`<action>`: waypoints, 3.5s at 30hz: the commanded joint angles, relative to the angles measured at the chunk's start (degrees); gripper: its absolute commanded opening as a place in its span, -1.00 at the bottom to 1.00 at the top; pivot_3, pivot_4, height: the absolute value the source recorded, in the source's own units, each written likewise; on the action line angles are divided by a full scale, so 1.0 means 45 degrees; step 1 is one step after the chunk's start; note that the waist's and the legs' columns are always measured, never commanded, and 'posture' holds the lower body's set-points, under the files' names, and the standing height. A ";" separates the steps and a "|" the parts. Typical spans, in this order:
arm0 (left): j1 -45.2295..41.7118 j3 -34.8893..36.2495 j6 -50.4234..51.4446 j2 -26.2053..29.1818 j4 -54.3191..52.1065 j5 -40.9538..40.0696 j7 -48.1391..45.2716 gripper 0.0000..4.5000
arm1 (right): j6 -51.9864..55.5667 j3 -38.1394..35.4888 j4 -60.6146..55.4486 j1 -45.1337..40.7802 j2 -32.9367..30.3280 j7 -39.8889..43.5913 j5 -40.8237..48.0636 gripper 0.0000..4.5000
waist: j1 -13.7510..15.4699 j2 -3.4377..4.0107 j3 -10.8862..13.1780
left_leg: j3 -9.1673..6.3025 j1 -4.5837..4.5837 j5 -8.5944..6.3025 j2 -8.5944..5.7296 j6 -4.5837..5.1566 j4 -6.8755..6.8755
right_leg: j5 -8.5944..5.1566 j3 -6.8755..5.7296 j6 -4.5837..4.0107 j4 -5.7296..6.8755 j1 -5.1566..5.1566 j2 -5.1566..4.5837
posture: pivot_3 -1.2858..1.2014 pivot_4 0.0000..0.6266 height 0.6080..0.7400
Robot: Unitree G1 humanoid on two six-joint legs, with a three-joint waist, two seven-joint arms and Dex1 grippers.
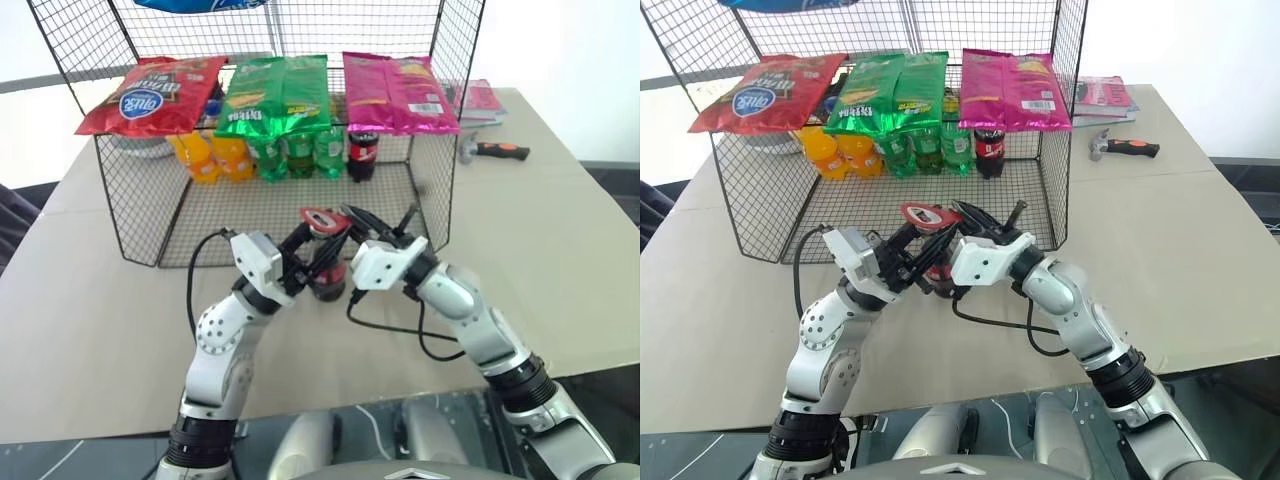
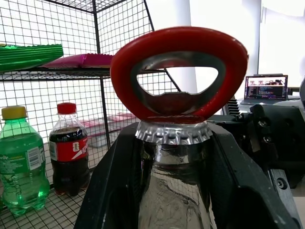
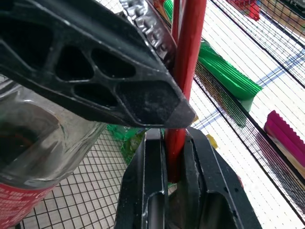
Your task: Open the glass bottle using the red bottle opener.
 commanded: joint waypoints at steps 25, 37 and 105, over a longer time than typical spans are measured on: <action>0.0436 -0.0338 0.1276 0.0789 0.0397 0.0032 -0.0413 -0.45 | -0.0883 -0.1216 0.0308 0.0396 0.1103 -0.0918 0.2171 -1.00 | -0.0019 0.0044 -0.0075 | -0.0015 0.0018 -0.0020 0.0004 0.0033 -0.0015 | -0.0013 -0.0001 -0.0015 -0.0007 0.0016 0.0004 | 0.03 -0.52 1.00; -0.0044 0.0092 0.2209 0.2377 0.1080 -0.1444 -0.2408 -0.45 | -0.0819 -0.1398 0.0337 0.0387 0.1085 -0.1179 0.2156 -1.00 | -0.0043 0.0050 -0.0072 | -0.0011 0.0022 -0.0017 0.0007 0.0029 -0.0081 | -0.0020 0.0005 -0.0024 -0.0016 -0.0004 0.0009 | 0.03 -0.52 1.00; -0.1120 0.1250 0.2281 0.2263 0.1312 -0.2477 -0.3532 1.00 | -0.1041 -0.1599 0.0938 0.0360 0.0951 -0.1160 0.2433 -1.00 | -0.0051 0.0003 0.0053 | -0.0013 -0.0249 0.0057 0.0051 -0.0103 -0.0199 | -0.0015 0.0021 -0.0054 -0.0037 -0.0315 0.0049 | 0.03 -0.52 1.00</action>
